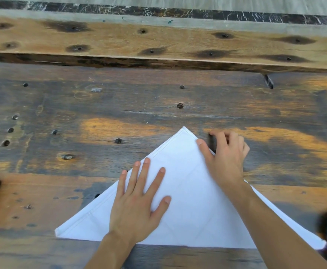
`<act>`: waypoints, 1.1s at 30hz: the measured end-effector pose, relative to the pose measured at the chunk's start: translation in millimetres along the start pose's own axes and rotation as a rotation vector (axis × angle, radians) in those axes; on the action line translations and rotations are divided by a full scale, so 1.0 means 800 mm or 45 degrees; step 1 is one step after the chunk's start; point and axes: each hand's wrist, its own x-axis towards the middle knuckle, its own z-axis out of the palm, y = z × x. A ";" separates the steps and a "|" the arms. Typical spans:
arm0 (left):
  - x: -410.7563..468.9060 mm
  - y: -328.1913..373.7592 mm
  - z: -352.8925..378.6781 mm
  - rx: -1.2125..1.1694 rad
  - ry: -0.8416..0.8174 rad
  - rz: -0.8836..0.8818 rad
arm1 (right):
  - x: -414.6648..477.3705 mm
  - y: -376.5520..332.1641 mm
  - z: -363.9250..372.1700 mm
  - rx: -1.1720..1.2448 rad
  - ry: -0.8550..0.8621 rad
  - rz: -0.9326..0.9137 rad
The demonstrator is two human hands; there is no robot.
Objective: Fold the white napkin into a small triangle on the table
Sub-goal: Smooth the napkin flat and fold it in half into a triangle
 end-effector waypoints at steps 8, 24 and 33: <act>-0.014 -0.051 -0.007 0.044 -0.036 0.040 | 0.002 0.011 0.011 -0.015 0.075 -0.034; -0.101 -0.164 -0.039 -0.067 0.169 -0.318 | 0.006 -0.005 -0.003 -0.099 -0.068 0.040; -0.217 -0.074 -0.006 0.007 0.170 -0.186 | -0.082 -0.140 -0.020 0.219 -0.151 -0.027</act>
